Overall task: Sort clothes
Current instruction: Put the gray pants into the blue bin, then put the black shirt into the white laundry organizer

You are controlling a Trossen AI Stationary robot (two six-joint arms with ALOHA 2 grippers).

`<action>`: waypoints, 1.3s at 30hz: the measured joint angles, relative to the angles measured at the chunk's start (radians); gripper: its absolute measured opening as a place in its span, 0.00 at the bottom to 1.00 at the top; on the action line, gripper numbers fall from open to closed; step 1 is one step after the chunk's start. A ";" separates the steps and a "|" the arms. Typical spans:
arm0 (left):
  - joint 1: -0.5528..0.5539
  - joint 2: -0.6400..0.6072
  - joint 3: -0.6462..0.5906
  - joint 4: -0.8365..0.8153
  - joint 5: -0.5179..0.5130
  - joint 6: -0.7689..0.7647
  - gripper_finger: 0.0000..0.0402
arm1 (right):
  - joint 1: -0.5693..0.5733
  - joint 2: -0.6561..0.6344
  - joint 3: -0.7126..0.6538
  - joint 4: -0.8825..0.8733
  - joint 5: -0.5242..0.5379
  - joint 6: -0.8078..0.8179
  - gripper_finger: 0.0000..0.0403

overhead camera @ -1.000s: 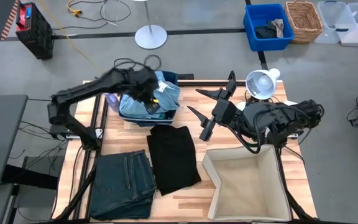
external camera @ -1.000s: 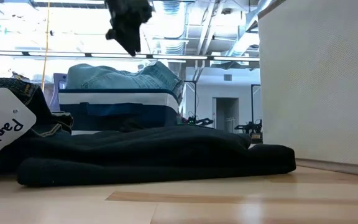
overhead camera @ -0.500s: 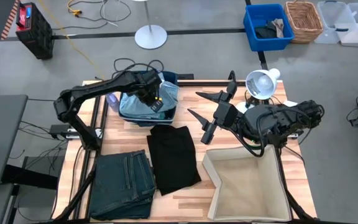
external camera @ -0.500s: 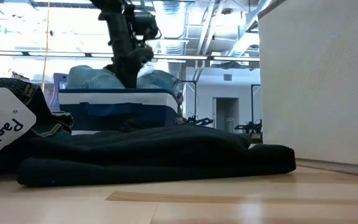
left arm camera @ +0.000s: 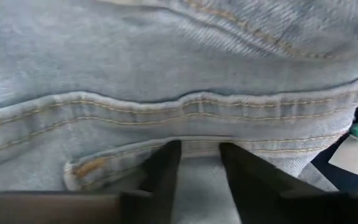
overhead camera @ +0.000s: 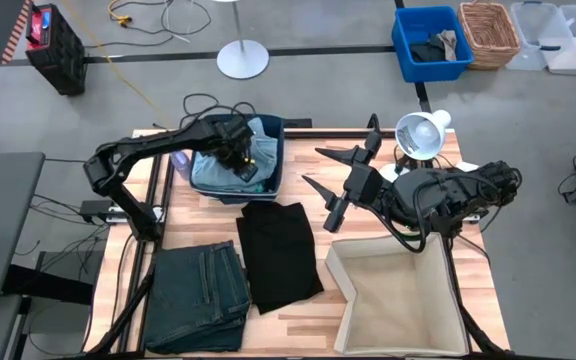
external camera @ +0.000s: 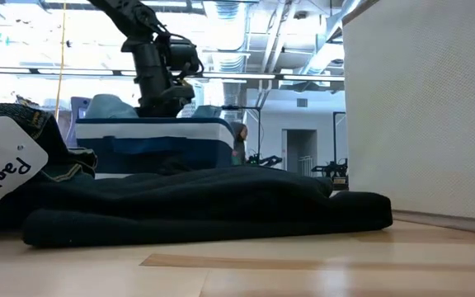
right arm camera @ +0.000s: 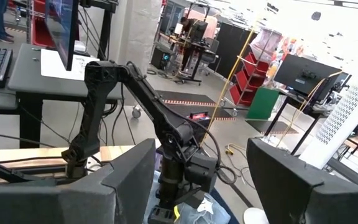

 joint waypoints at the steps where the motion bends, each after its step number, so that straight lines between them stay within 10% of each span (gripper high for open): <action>1: -0.002 0.000 -0.006 0.005 0.003 0.000 0.37 | 0.000 0.000 0.000 0.000 0.000 0.000 0.67; 9: -0.007 -0.081 0.035 0.043 0.028 -0.016 0.54 | -0.001 0.000 0.000 0.000 0.000 -0.006 0.67; 32: -0.234 -0.645 0.121 -0.111 -0.111 -0.144 0.40 | 0.071 -0.098 0.000 -0.009 -0.035 -0.041 0.67; 39: -0.400 -0.670 0.063 -0.064 -0.128 -0.161 0.37 | 0.067 -0.181 0.001 -0.124 -0.212 0.109 0.67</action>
